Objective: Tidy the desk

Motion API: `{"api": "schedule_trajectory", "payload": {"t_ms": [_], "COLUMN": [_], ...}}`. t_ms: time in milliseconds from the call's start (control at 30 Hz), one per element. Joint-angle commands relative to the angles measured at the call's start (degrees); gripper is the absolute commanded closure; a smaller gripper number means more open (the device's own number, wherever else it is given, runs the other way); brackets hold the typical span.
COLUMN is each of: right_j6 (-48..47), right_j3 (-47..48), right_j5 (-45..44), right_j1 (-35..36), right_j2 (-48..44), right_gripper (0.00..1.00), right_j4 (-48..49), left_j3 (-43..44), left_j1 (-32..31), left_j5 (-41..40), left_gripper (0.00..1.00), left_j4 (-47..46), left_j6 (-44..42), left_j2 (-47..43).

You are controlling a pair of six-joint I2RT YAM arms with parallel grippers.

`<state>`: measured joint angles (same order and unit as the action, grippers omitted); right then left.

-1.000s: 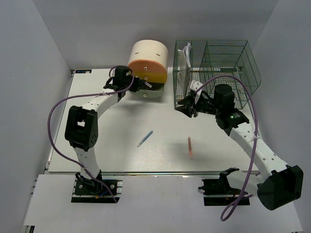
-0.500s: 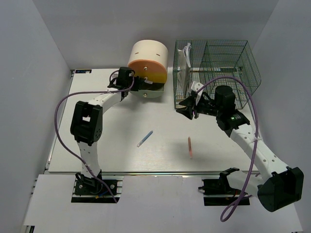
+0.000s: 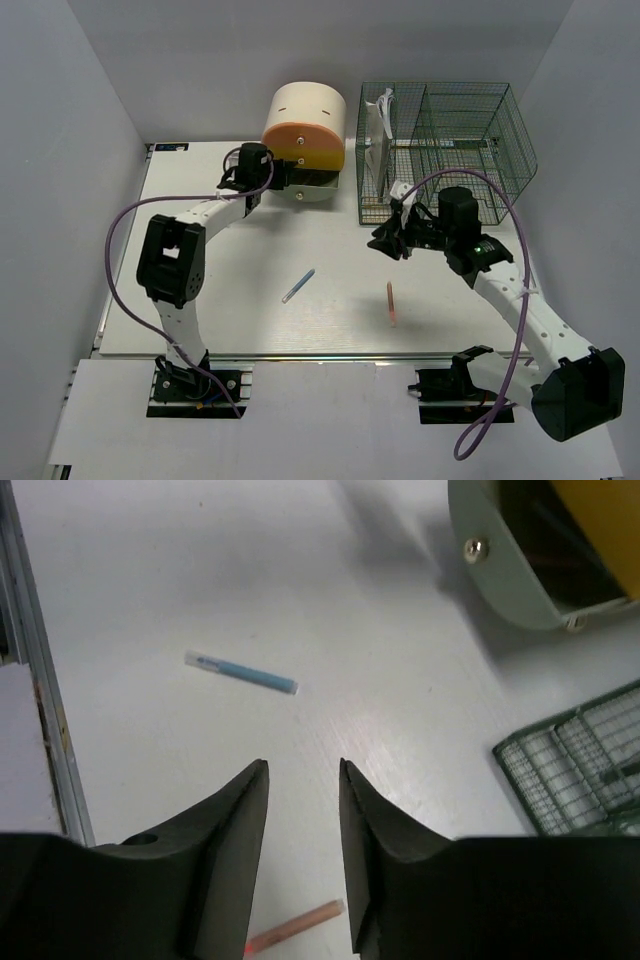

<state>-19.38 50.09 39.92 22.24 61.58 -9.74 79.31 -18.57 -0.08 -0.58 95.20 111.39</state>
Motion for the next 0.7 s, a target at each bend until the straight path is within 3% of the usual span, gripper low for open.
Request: {"api": "schedule_trajectory", "payload": {"t_ms": [0, 67, 133, 233, 300, 333, 400, 467, 667], "right_j6": [3.81, 5.56, 5.75, 5.92, 7.85, 9.17, 10.06, 10.5, 11.9], "right_j3": [0.19, -0.6, -1.83, -3.24, -2.45, -1.84, 1.39, 3.08, 3.53], "right_j5": [-4.49, -8.17, -10.12, -14.15, -15.83, -18.71, -19.88, -20.32, -24.27], "right_j1": [0.0, 0.08, 0.09, 0.35, 0.44, 0.26, 0.17, 0.26, 1.14], "right_j2": [0.73, 1.43, 1.44, 3.18, 5.55, 8.61, 13.97, 16.54, 19.19], "right_gripper": [0.65, 0.74, 0.77, 0.81, 0.8, 0.72, 0.68, 0.64, 0.54], "right_j4": [-5.02, -7.56, -8.28, -11.08, -15.3, -16.62, -22.85, -25.85, -27.18], "left_j3": [-3.61, -5.91, -12.29, -23.36, -26.82, -28.66, -27.46, -25.88, -28.32], "left_j1": [-0.24, -0.24, 0.28, 0.29, 0.29, 0.29, -0.58, -1.12, -1.12], "left_j5": [2.89, 4.89, 7.62, 12.11, 15.52, 16.33, 16.87, 15.73, 9.31], "left_gripper": [0.76, 0.84, 0.94, 0.97, 0.92, 0.83, 0.69, 0.63, 0.49], "left_j4": [-5.39, -8.37, -12.66, -23.92, -26.49, -25.88, -14.44, -8.07, 7.95], "left_j6": [-2.99, -7.28, -9.84, -13.27, -17.57, -19.94, -32.82, -40.23, -52.47], "left_j2": [-8.46, -10.92, -14.95, -20.84, -23.32, -25.76, -28.93, -31.22, -41.15]}}
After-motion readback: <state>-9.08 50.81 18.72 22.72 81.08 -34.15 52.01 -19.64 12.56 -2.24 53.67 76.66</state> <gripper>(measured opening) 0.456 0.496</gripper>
